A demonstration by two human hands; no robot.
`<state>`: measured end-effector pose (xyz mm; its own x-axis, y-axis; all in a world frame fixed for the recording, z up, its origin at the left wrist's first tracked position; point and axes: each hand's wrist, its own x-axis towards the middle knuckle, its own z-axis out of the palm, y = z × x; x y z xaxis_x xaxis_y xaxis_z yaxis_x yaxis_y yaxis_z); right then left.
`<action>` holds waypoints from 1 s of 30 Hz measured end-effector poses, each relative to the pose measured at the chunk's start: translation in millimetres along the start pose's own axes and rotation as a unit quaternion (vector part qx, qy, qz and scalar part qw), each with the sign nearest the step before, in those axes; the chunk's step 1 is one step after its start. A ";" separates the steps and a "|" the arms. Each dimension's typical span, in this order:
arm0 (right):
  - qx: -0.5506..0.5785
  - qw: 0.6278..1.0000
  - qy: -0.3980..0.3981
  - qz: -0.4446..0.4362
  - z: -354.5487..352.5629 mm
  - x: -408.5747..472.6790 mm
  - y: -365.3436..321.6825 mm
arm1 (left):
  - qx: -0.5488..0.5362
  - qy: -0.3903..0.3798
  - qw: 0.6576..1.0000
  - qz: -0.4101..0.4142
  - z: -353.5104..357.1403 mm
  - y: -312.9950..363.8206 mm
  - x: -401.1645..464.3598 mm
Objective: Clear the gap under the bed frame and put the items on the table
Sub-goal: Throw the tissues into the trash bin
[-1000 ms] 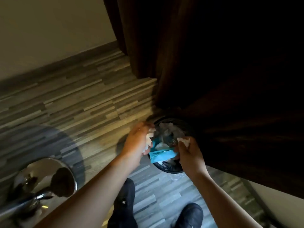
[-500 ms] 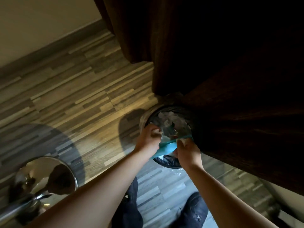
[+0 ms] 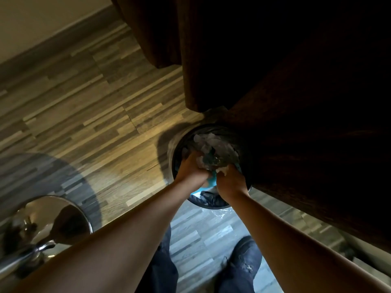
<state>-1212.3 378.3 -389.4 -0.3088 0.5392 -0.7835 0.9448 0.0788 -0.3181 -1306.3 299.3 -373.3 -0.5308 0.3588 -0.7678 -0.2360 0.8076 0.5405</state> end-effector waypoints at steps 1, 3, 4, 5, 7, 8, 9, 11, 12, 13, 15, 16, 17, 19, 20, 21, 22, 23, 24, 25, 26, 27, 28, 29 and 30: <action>-0.002 1.000 -0.001 0.004 0.3 0.7 0.6 | -0.019 0.004 1.000 -0.006 -0.5 -2.7 -0.5; -0.014 1.000 -0.005 0.010 -0.3 1.3 1.6 | -0.056 0.011 0.998 -0.025 -1.2 -9.5 -0.5; -0.020 1.000 -0.007 0.013 -0.8 1.2 2.0 | -0.065 0.020 0.997 -0.030 -1.2 -13.1 -0.7; -0.023 1.000 -0.005 0.013 -1.3 1.5 2.5 | -0.064 0.034 0.997 -0.023 -1.1 -16.2 -0.3; -0.022 1.000 -0.002 0.012 -2.5 0.7 2.8 | -0.055 0.064 0.996 0.010 -0.8 -21.3 0.3; -0.019 1.000 -0.001 0.011 -3.3 0.3 2.2 | -0.056 0.071 0.996 0.024 -1.4 -21.2 0.5; -0.015 1.000 0.000 0.008 -4.2 0.6 1.1 | -0.057 0.068 0.995 0.036 -2.9 -19.4 -0.1; -0.016 1.000 0.000 0.004 -5.5 0.8 -0.5 | -0.023 0.038 0.997 0.059 -4.5 -16.4 -3.1; -0.020 1.000 -0.001 0.002 -5.8 0.6 -1.7 | 0.020 0.018 0.997 0.077 -6.0 -15.1 -6.9; -0.022 1.000 0.001 -0.001 -5.4 0.3 -2.6 | 0.074 0.003 0.992 0.104 -7.8 -14.1 -12.6; -0.027 1.000 0.004 -0.006 -5.5 0.7 -4.5 | 0.154 0.008 0.973 0.173 -9.4 -13.0 -25.8; -0.026 1.000 0.006 -0.007 -4.9 -0.3 -6.6 | 0.168 0.017 0.966 0.194 -11.3 -14.1 -33.1; -0.021 1.000 0.009 -0.012 -4.3 -0.9 -8.4 | 0.169 0.027 0.965 0.200 -13.0 -15.7 -40.7; -0.015 1.000 0.014 -0.016 -2.9 -2.4 -11.8 | 0.156 0.049 0.969 0.187 -15.3 -22.6 -54.2; -0.019 1.000 0.015 -0.011 -3.0 -4.5 -13.5 | 0.144 0.062 0.973 0.170 -15.7 -27.4 -61.0; -0.024 1.000 0.017 -0.002 -3.1 -6.5 -13.9 | 0.130 0.074 0.977 0.151 -15.7 -32.1 -67.4; -0.028 0.999 0.017 0.011 -3.8 -9.6 -14.0 | 0.113 0.084 0.981 0.134 -15.2 -37.1 -73.7; -0.029 0.999 0.016 0.022 -4.9 -15.4 -13.3 | 0.094 0.090 0.984 0.120 -15.5 -40.8 -81.4; -0.027 0.999 0.011 0.030 -5.2 -20.6 -12.4 | 0.081 0.091 0.987 0.106 -14.6 -45.9 -86.3; -0.023 0.999 0.007 0.033 -5.6 -27.5 -10.5 | 0.076 0.087 0.989 0.091 -14.4 -48.7 -92.4; -0.020 0.999 0.003 0.034 -6.9 -35.9 -9.0 | 0.077 0.081 0.991 0.077 -14.1 -51.0 -97.6; -0.017 0.999 0.002 0.032 -9.1 -44.6 -7.1 | 0.079 0.073 0.992 0.065 -13.6 -51.4 -103.9; -0.012 0.999 0.000 0.033 -12.3 -54.2 -5.2 | 0.082 0.064 0.993 0.057 -12.4 -51.8 -110.4; -0.006 0.999 0.002 0.033 -15.6 -62.8 -1.9 | 0.086 0.051 0.994 0.050 -11.8 -50.7 -117.4; 0.002 0.999 0.005 0.037 -22.6 -75.6 -0.5 | 0.091 0.041 0.994 0.047 -13.0 -46.6 -127.6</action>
<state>-1186.9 356.3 -318.0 -0.2375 0.5522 -0.7992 0.9643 0.0347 -0.2626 -1238.1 209.8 -296.1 -0.6100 0.4026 -0.6825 -0.0357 0.8465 0.5312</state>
